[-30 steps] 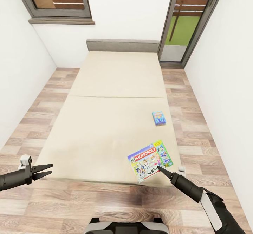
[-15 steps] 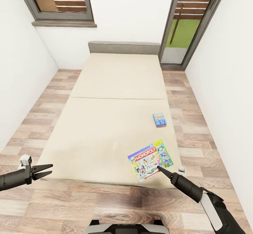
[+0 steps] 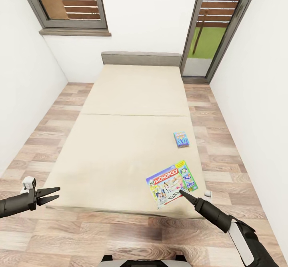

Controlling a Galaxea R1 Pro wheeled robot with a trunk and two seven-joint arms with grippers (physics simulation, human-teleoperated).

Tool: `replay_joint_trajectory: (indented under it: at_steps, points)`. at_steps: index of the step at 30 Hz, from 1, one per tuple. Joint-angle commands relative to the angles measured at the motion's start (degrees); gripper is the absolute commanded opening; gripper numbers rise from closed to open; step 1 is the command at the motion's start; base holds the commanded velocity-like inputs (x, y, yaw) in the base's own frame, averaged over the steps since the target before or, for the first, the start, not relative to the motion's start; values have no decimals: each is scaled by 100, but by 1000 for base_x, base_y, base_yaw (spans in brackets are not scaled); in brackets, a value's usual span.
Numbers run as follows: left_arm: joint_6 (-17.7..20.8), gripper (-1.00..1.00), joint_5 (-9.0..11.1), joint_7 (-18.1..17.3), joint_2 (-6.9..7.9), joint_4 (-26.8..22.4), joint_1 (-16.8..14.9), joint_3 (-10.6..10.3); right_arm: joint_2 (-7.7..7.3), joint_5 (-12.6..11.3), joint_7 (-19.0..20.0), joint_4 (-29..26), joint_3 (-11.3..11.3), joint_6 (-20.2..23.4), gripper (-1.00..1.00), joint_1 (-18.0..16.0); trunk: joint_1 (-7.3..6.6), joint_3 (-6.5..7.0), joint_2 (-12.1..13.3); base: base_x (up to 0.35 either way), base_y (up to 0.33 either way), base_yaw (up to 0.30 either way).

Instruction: Put all the toys in the child's room - the three board games (two on the bed and one on the table), the two jigsaw puzzles on the table, and the tennis ball on the table - inside the toy box on the table in the child's room.

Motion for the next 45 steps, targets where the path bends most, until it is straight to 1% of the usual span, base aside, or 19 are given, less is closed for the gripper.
replay_joint_trajectory:
  at_steps: [1, 45]
  points:
    - [60, 100, -7, -25, 1, -1, -2, 0, -1, -33, 6, 0, -1, 40, -100, 0, 3, 2, -8, 0, 0, 0]
    - [62, 100, -16, -25, 1, 7, -2, 0, -1, -33, 4, 0, -1, 18, -100, 3, 3, 423, -8, 0, 0, 0]
